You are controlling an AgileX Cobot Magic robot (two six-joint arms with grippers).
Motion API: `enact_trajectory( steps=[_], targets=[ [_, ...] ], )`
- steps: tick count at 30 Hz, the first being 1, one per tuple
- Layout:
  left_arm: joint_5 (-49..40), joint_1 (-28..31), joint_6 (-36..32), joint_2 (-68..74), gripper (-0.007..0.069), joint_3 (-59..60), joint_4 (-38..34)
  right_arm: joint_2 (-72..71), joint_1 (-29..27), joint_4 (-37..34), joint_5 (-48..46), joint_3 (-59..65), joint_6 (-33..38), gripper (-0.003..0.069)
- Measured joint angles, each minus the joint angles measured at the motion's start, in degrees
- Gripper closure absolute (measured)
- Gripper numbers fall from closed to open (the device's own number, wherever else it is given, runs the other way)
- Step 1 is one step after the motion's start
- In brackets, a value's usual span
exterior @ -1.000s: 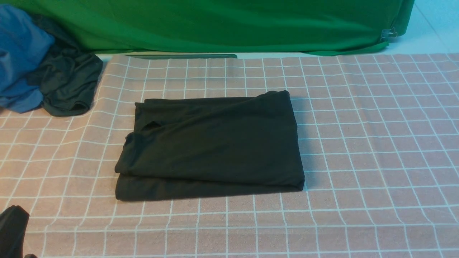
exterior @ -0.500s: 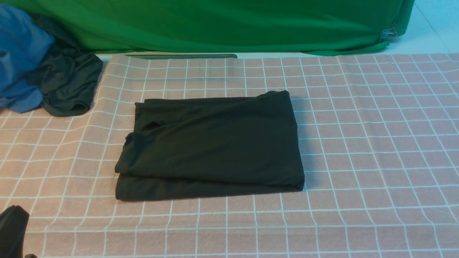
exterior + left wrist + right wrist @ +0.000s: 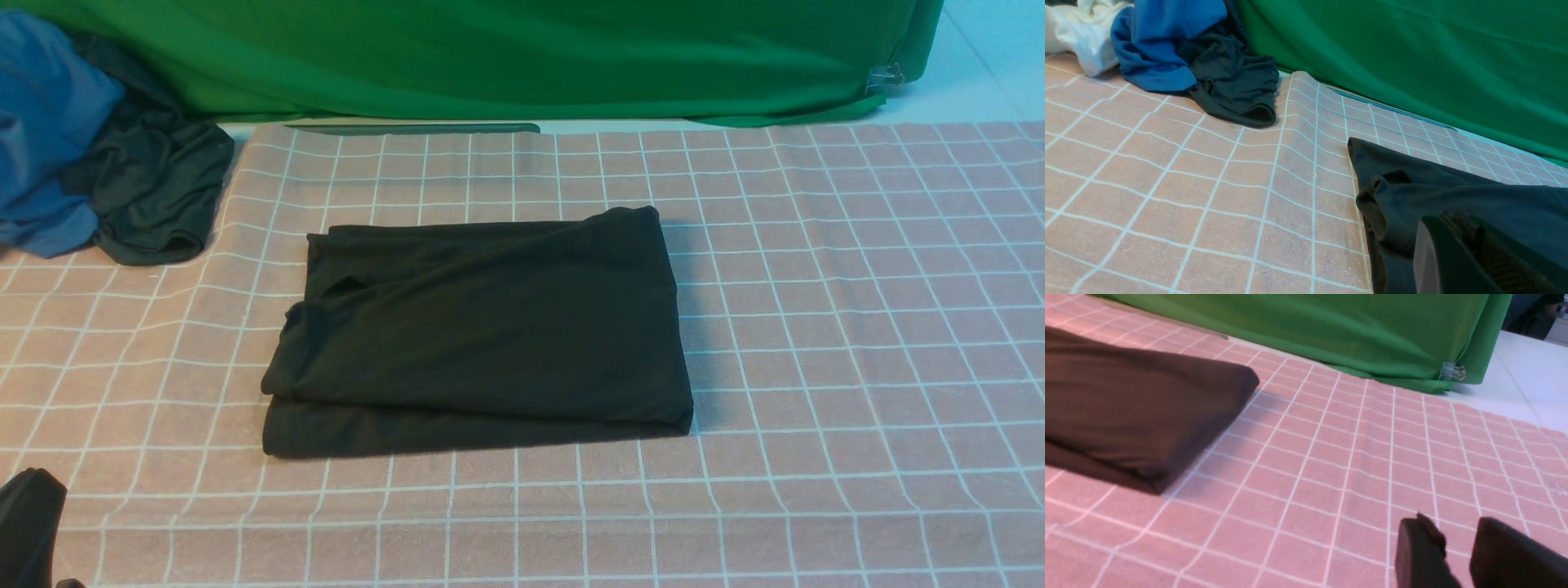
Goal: Fold a long-sleeved shirt over a pink coffee tablecloth.
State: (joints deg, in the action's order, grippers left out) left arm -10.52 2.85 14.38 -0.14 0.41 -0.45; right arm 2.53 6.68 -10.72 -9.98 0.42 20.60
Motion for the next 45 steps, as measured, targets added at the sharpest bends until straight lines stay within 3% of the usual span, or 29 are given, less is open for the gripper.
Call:
enact_trajectory(
  steps=[13, 22, 30, 45],
  targets=[
    [0.0, 0.0, 0.0, 0.0, 0.0611, 0.0, 0.0, -2.6, -5.8, 0.1, -3.7, 0.0, -2.6, 0.0422],
    [0.0, 0.0, 0.0, 0.0, 0.0611, 0.0, 0.0, -2.6, -5.9, 0.5, -3.7, 0.0, -5.0, 0.042],
    [0.0, 0.0, 0.0, 0.0, 0.0611, 0.0, 0.0, -2.6, -5.9, 5.9, -3.7, 0.0, -10.8, 0.042],
    [0.0, 0.0, 0.0, 0.0, 0.0611, 0.0, 0.0, -2.6, -5.9, 6.2, -3.9, 0.0, -11.4, 0.042]
  ],
)
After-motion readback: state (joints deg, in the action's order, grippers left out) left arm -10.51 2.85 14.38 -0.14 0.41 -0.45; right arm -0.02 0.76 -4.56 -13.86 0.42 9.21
